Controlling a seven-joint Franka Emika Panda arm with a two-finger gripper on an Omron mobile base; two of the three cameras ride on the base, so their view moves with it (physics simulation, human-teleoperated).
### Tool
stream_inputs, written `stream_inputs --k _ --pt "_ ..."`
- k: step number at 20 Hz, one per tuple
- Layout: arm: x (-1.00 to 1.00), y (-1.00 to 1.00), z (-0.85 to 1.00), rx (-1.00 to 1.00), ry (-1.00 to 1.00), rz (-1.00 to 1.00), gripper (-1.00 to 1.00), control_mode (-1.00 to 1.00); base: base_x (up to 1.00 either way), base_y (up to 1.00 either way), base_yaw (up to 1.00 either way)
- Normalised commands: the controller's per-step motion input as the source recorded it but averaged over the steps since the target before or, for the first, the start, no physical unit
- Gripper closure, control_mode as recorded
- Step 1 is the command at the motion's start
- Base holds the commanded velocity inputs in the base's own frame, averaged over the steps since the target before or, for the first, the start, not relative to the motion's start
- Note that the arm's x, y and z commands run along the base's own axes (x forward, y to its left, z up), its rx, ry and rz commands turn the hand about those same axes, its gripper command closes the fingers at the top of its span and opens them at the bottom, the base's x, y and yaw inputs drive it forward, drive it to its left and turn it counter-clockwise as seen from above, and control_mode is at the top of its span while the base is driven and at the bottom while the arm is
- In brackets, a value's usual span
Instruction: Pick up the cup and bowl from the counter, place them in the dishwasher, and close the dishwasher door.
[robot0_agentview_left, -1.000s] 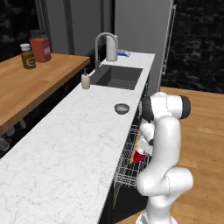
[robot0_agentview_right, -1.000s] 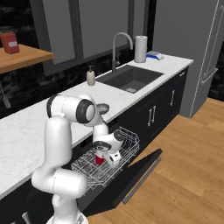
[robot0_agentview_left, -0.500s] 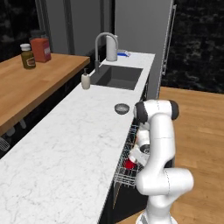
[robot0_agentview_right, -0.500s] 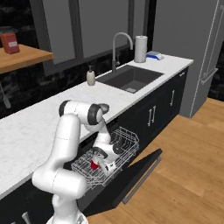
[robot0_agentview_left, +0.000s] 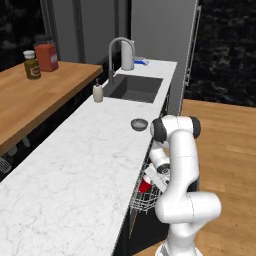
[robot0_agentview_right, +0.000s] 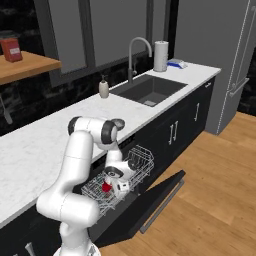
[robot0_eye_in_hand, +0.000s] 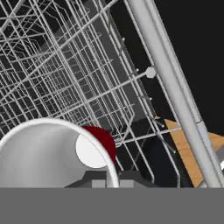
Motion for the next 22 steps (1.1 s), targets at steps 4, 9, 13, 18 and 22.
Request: stream_inputs --k 4,9,13,18,22 --pt "0.00 0.00 -0.45 0.00 0.17 -0.09 -1.00 -1.00 0.00 0.00 0.00" --pt "-0.02 -0.21 -0.30 0.00 0.15 -0.13 -1.00 -1.00 0.00 0.00 0.00" --pt "-0.37 -0.76 -0.06 0.01 0.09 -0.18 -1.00 -1.00 0.00 0.00 0.00" --pt "-0.55 -0.95 0.01 0.02 0.02 -0.19 -1.00 -1.00 0.00 0.00 0.00" --pt "-0.18 -0.11 0.84 0.13 -0.12 -0.04 -1.00 -1.00 0.00 0.00 0.00"
